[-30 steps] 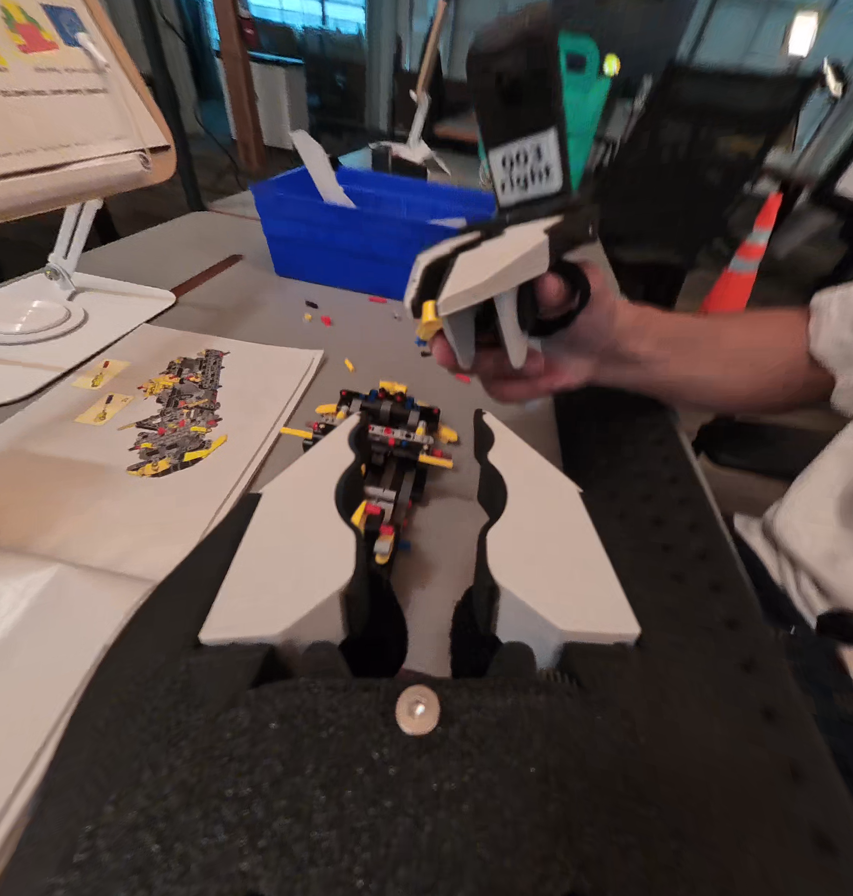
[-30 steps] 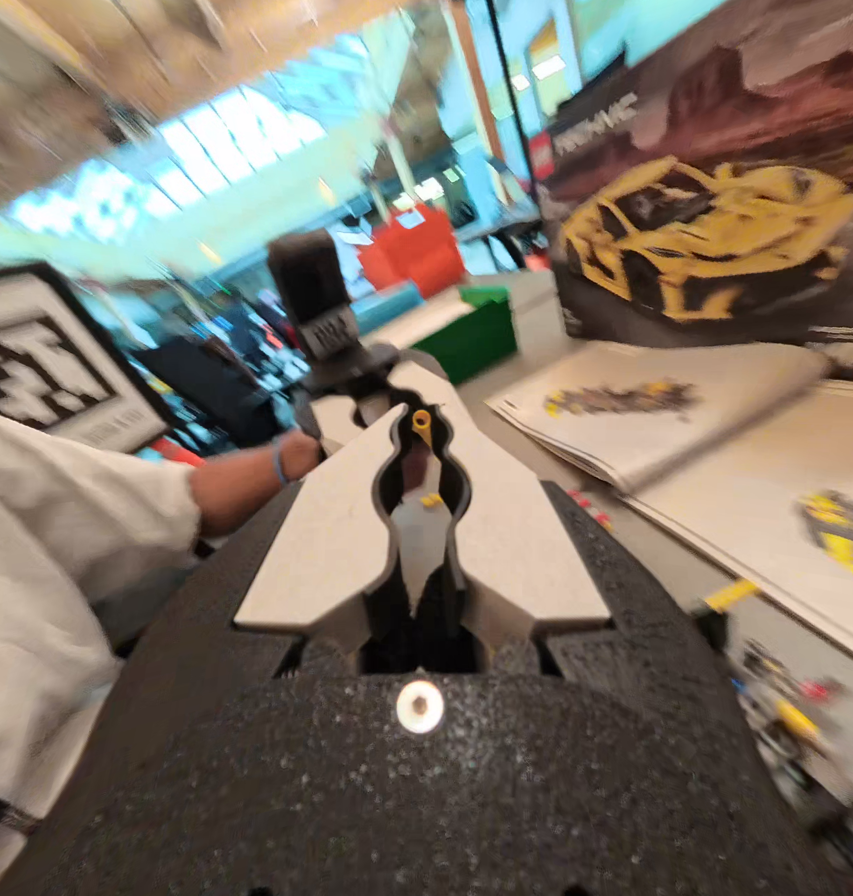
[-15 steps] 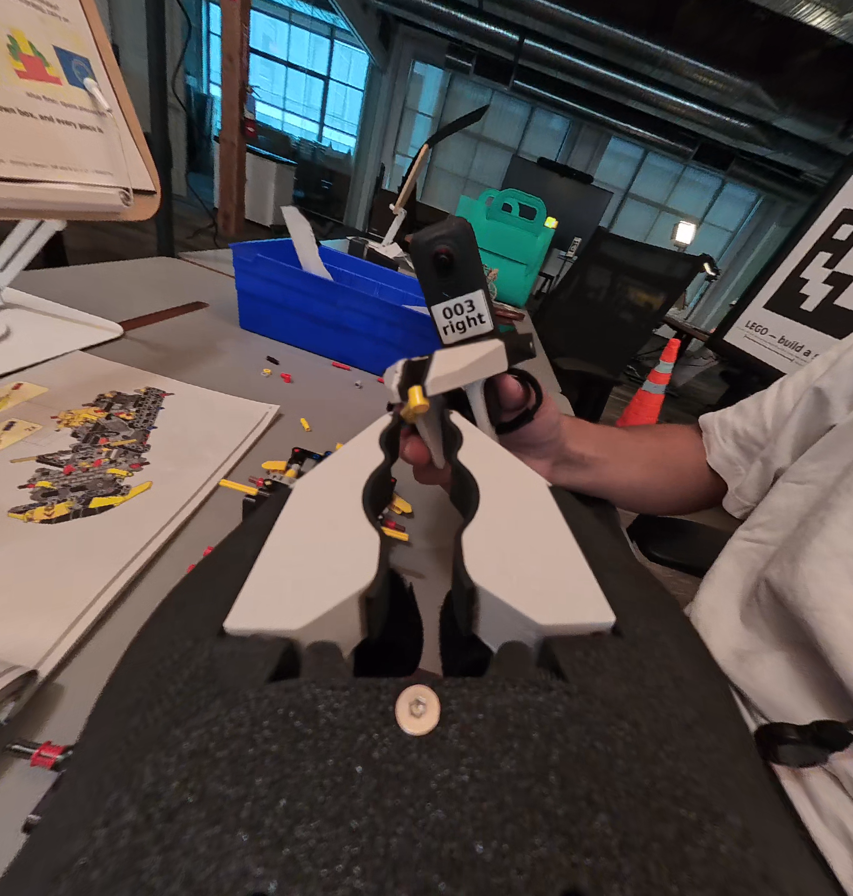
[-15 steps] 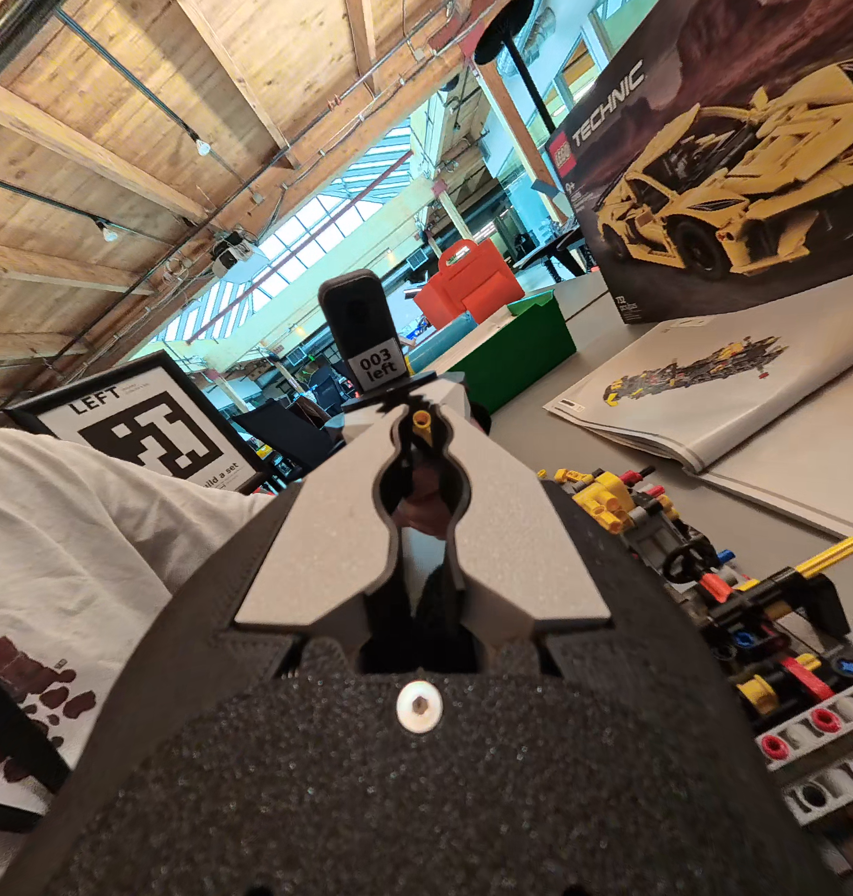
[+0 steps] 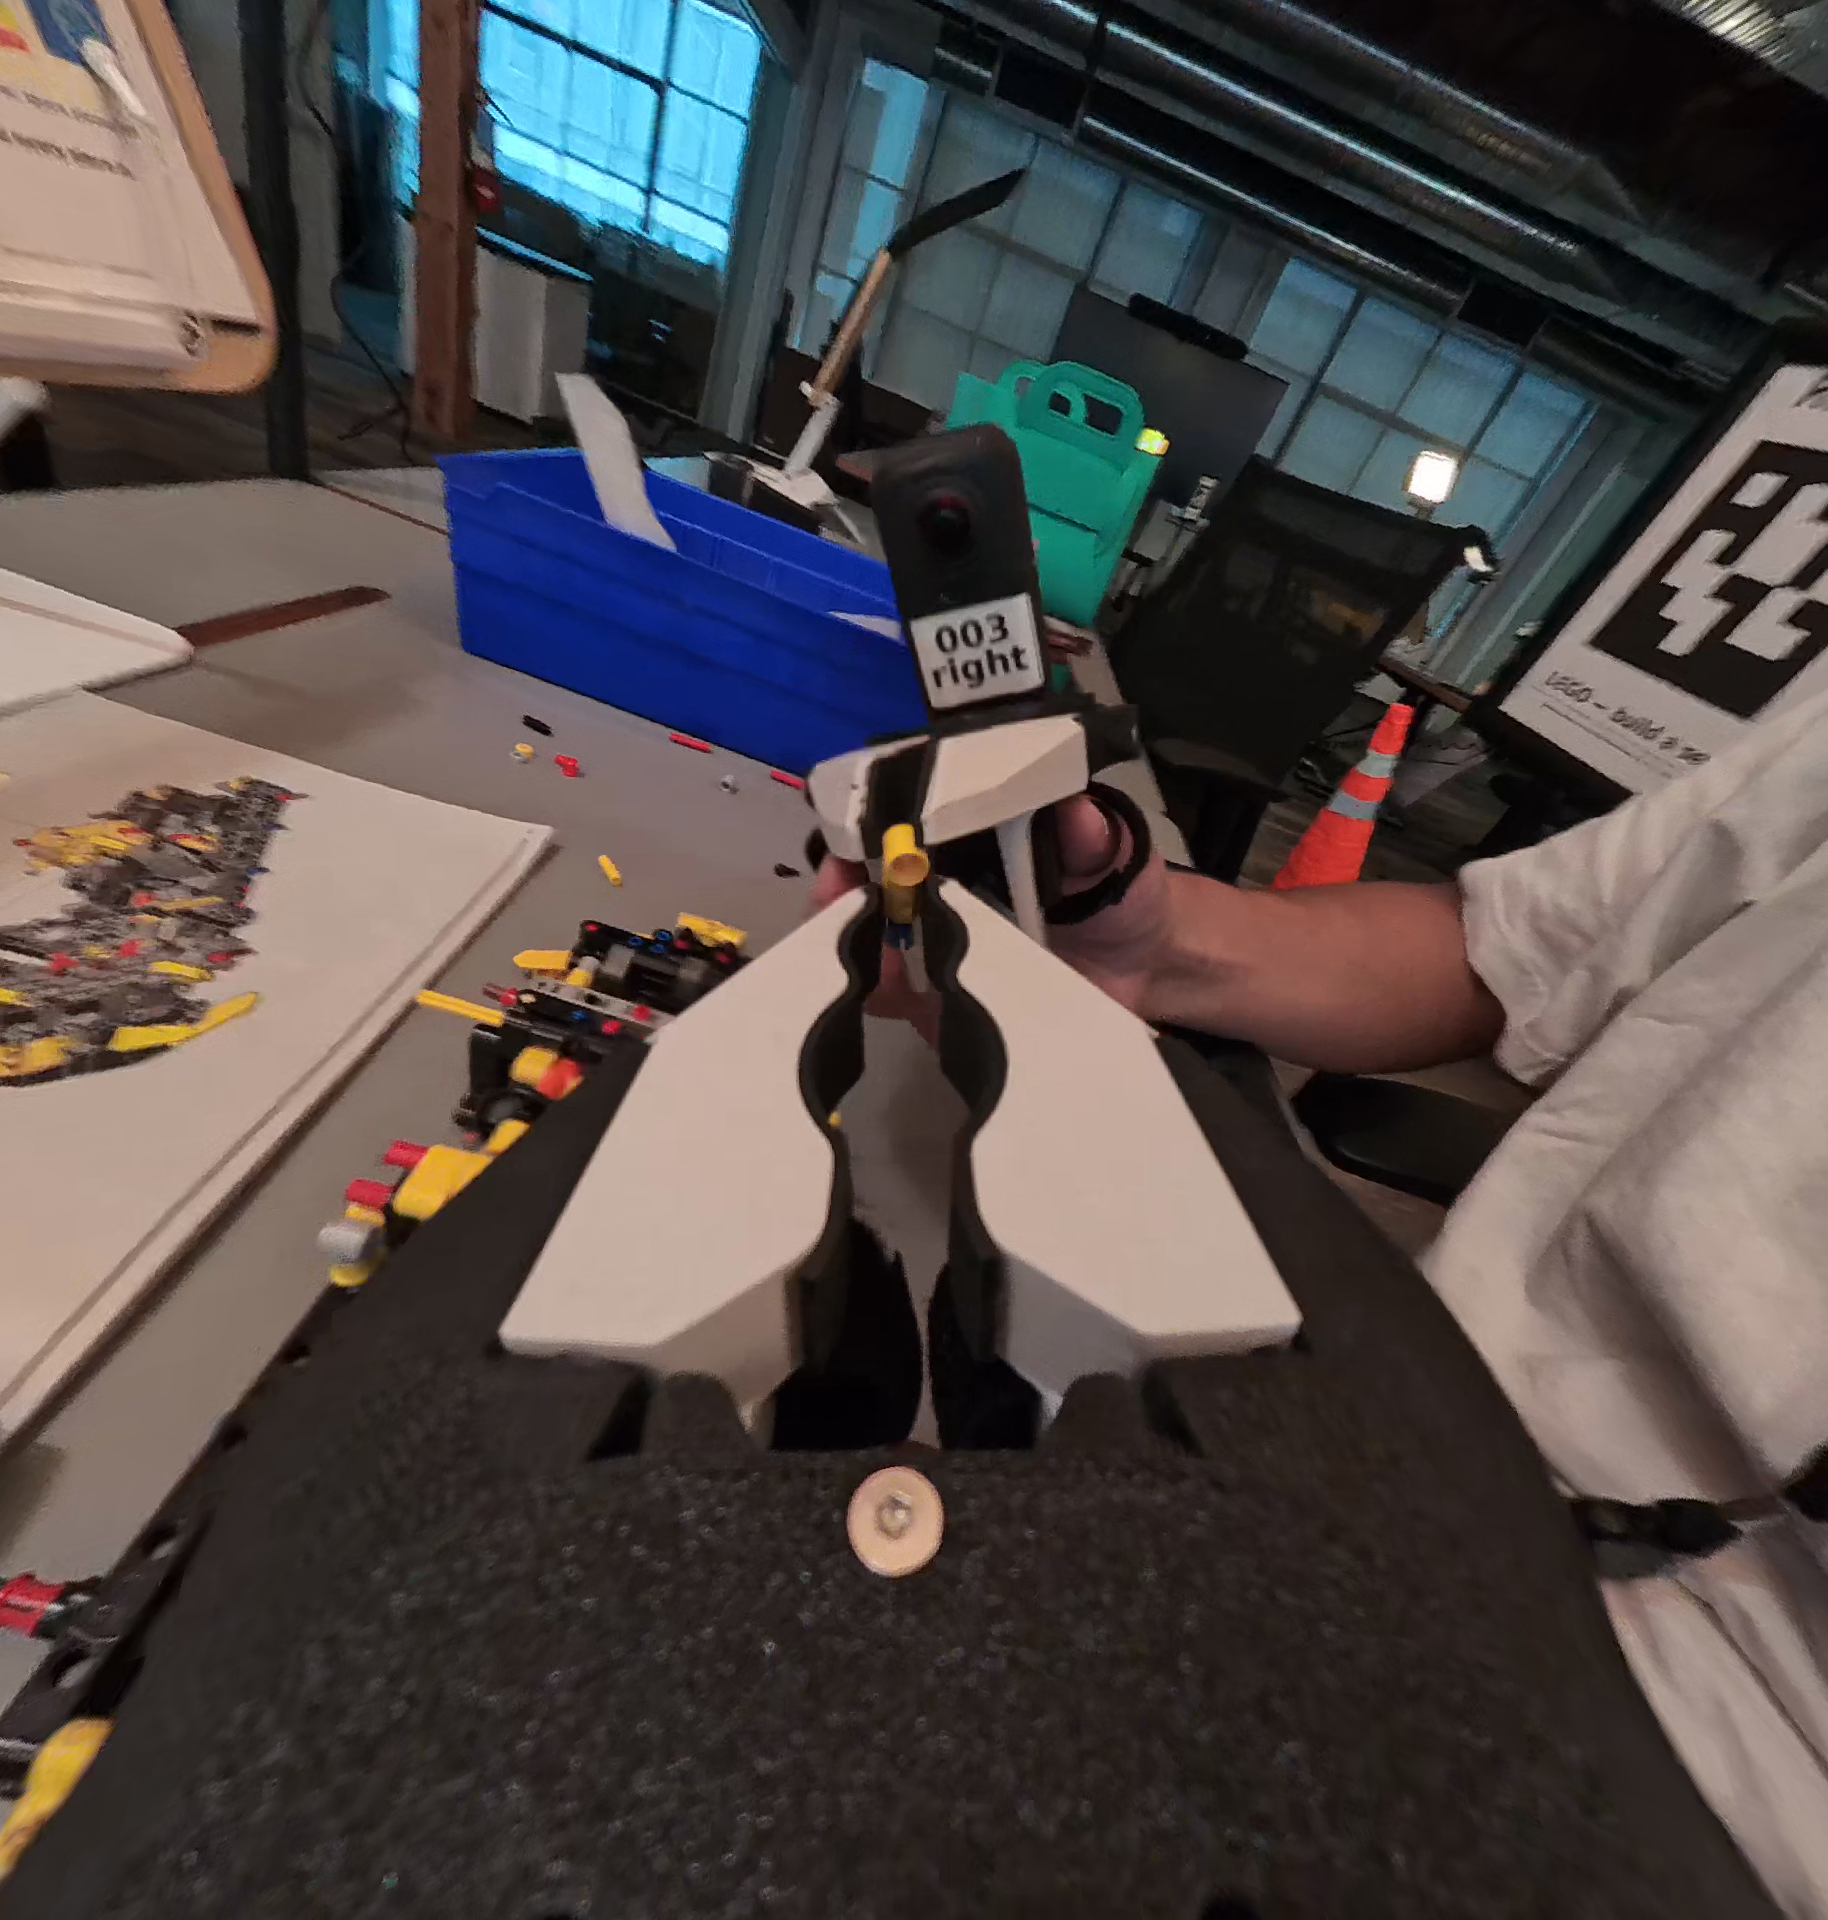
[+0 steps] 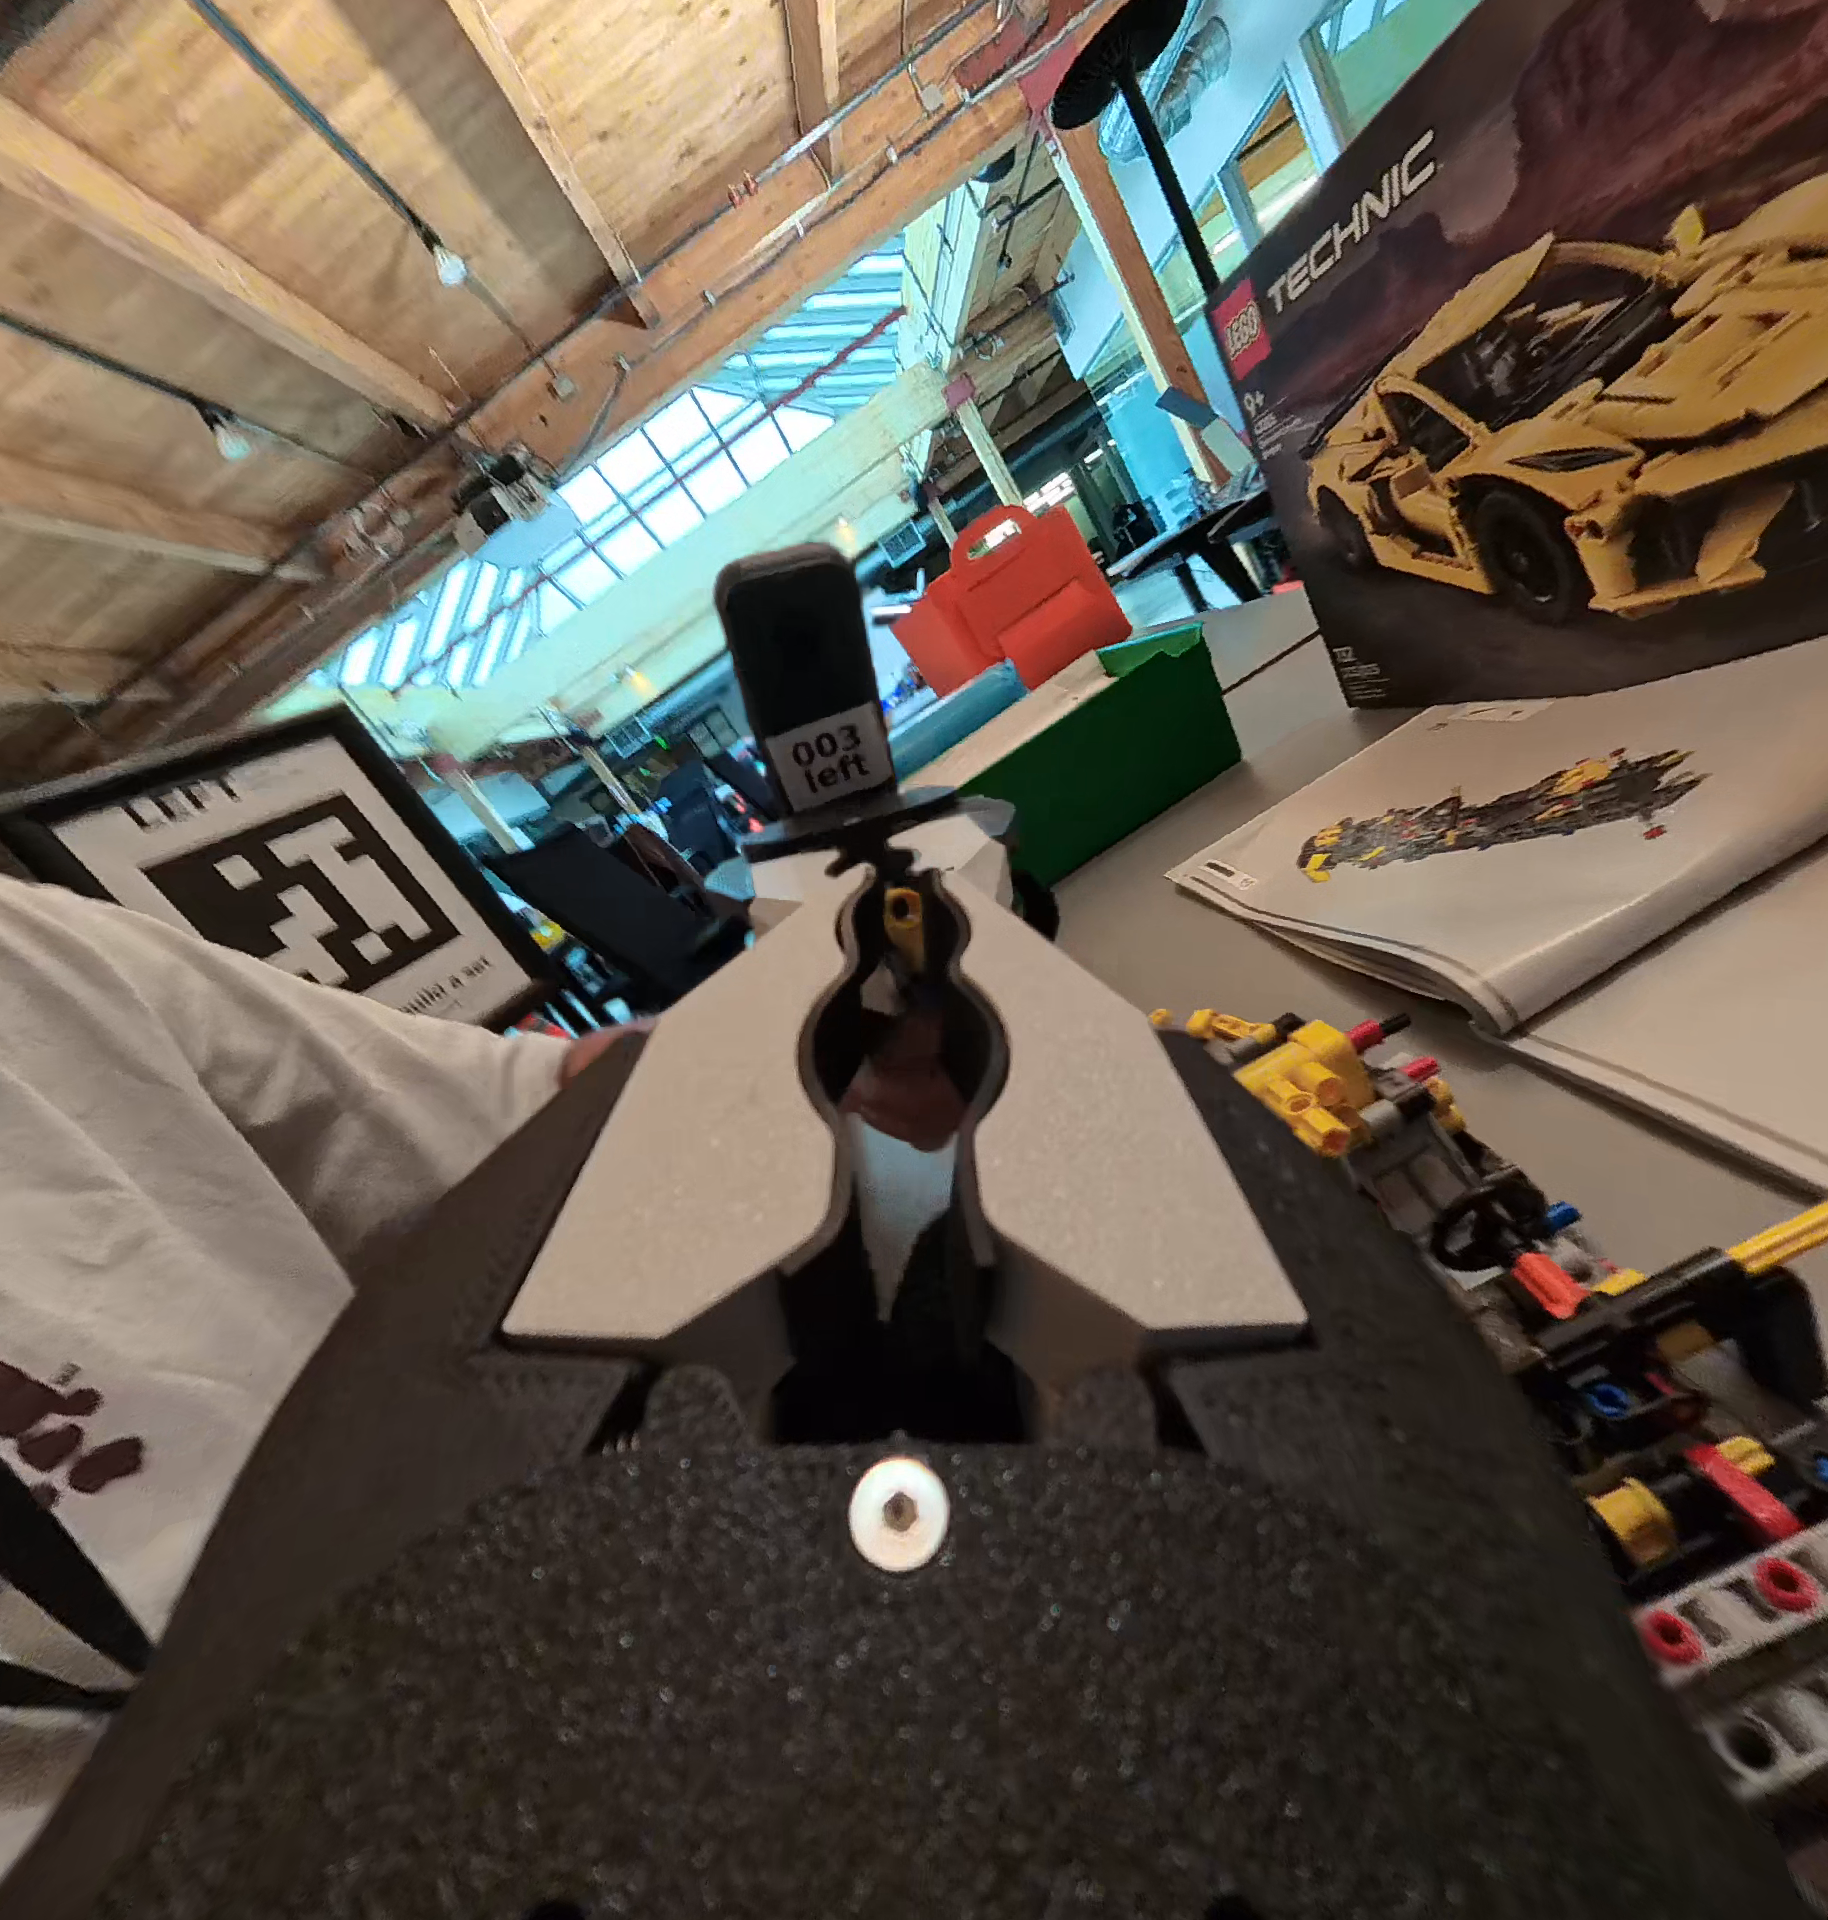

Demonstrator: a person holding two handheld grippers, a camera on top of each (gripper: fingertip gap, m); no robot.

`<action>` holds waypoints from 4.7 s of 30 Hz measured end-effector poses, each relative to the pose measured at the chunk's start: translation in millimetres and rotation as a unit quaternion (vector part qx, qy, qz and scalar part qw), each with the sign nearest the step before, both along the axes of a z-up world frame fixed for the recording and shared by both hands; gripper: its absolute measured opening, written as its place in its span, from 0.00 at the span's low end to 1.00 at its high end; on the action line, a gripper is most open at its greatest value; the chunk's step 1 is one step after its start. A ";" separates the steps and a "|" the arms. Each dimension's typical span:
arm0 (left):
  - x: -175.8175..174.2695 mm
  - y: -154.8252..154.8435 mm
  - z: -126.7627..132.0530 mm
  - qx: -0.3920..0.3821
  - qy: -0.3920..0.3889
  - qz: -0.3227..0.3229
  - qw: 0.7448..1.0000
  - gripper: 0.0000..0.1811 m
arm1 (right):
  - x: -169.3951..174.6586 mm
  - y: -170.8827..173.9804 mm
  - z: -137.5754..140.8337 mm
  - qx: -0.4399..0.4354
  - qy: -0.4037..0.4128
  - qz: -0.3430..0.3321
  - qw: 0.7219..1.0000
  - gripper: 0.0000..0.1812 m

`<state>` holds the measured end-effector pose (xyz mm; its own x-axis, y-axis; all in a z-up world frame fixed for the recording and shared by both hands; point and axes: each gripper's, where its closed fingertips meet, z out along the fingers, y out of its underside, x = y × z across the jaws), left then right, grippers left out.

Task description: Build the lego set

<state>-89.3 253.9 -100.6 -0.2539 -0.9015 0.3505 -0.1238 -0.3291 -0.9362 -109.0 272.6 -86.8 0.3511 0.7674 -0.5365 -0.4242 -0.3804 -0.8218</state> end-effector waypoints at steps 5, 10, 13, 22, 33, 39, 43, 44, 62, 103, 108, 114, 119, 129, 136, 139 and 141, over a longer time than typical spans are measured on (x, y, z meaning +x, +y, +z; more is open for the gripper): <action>-8.6 -10.4 -18.1 0.012 0.068 -0.058 0.996 0.04 | -6.4 -9.4 -15.6 0.070 -0.214 0.040 0.973 0.03; -14.1 -16.1 -26.1 0.076 0.102 -0.066 0.990 0.04 | -1.8 -20.6 -16.8 0.096 -0.415 0.161 0.890 0.07; -15.2 -17.1 -26.7 0.100 0.109 -0.064 0.987 0.03 | -3.2 -23.4 -18.4 0.103 -0.481 0.210 0.845 0.07; -19.6 -17.3 -34.1 0.178 0.128 -0.052 0.974 0.04 | -13.1 -26.8 -41.4 0.094 -0.545 0.252 0.794 0.03; -15.1 8.5 -18.3 0.268 0.087 0.052 0.958 0.03 | -10.2 -5.0 -18.9 0.027 -0.325 0.192 0.926 0.03; -14.4 7.0 -30.4 0.265 0.116 0.040 0.956 0.02 | -10.8 -7.2 -34.0 0.028 -0.355 0.193 0.914 0.04; -14.4 6.7 -32.6 0.239 0.119 0.030 0.963 0.02 | -12.9 -5.7 -37.4 0.038 -0.369 0.190 0.909 0.04; -14.6 6.8 -32.5 0.236 0.118 0.029 0.964 0.02 | -13.1 -5.5 -37.1 0.038 -0.367 0.191 0.910 0.04; -17.5 51.3 -88.2 0.261 0.235 -0.008 0.936 0.35 | 34.3 50.6 -83.8 -0.186 -0.371 0.387 0.823 0.03; -33.2 32.3 -49.4 0.437 0.122 0.063 0.889 0.26 | -19.2 17.6 -46.7 -0.042 -0.152 0.262 0.952 0.03; -29.4 34.7 -38.6 0.488 0.099 0.103 0.861 0.03 | -19.5 17.2 -46.4 -0.061 -0.135 0.265 0.953 0.03; -26.8 37.5 -35.3 0.519 0.088 0.128 0.840 0.05 | -15.9 21.8 -51.6 -0.082 -0.138 0.259 0.952 0.03; -25.7 37.1 -41.3 0.518 0.098 0.121 0.841 0.03 | -17.8 18.3 -52.2 -0.095 -0.125 0.271 0.950 0.03; -29.8 26.7 -46.5 0.322 0.101 0.036 0.941 0.02 | -7.0 15.7 -62.8 0.139 -0.257 0.231 0.928 0.12; -31.2 23.2 -46.3 0.247 0.092 0.005 0.965 0.02 | -10.2 13.3 -59.8 0.253 -0.299 0.185 0.901 0.09; -31.5 21.0 -50.0 0.250 0.098 -0.004 0.963 0.02 | -12.6 8.0 -57.3 0.266 -0.289 0.190 0.900 0.06; -31.4 19.5 -51.1 0.252 0.098 -0.008 0.963 0.02 | -13.2 6.5 -58.7 0.261 -0.290 0.197 0.900 0.06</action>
<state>-120.7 273.4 -151.8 -0.2422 -0.9663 -0.0872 -0.3162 0.1636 -0.9345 -122.2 279.1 -145.5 0.1025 0.9877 0.1183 0.2168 0.0939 -0.9717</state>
